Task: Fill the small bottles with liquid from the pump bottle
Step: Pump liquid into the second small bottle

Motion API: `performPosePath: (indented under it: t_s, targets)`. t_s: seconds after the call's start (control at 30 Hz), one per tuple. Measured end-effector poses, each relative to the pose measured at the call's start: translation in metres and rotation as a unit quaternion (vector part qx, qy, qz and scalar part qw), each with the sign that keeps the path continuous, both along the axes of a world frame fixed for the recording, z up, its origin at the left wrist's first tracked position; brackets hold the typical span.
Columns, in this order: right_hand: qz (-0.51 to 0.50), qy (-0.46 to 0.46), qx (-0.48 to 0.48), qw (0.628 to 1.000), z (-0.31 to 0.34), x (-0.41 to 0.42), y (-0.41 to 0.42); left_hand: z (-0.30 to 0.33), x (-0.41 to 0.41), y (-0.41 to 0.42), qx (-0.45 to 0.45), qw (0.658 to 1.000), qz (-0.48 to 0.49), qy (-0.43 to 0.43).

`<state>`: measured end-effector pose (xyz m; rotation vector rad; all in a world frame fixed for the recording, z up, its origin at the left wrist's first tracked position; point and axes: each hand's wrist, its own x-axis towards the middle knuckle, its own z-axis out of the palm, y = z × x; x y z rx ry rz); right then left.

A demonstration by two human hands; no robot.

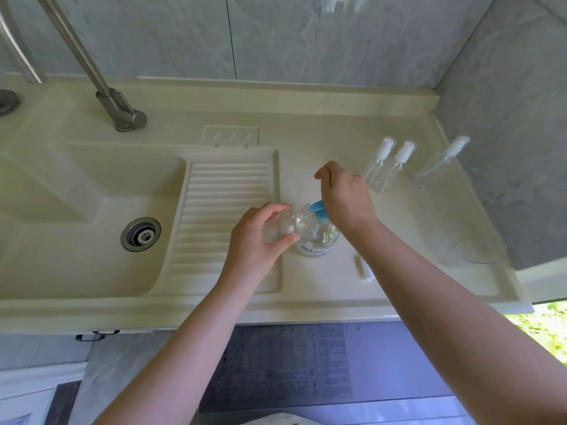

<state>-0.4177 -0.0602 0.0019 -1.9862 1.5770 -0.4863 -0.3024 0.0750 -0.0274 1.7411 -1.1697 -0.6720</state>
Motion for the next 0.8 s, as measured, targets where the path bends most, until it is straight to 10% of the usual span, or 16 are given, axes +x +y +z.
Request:
performPosePath:
  t_s: [0.3,0.8]
  targets:
    - [-0.020,-0.059,0.138,0.988,0.0087,-0.0083,-0.0059,0.0009,-0.0005,-0.0006,-0.004,1.000,0.001,-0.015]
    - [-0.018,-0.019,0.082,0.996,0.0091,-0.0040,-0.0014,0.0000,-0.0003,-0.0015,-0.005,1.000,0.005,-0.013]
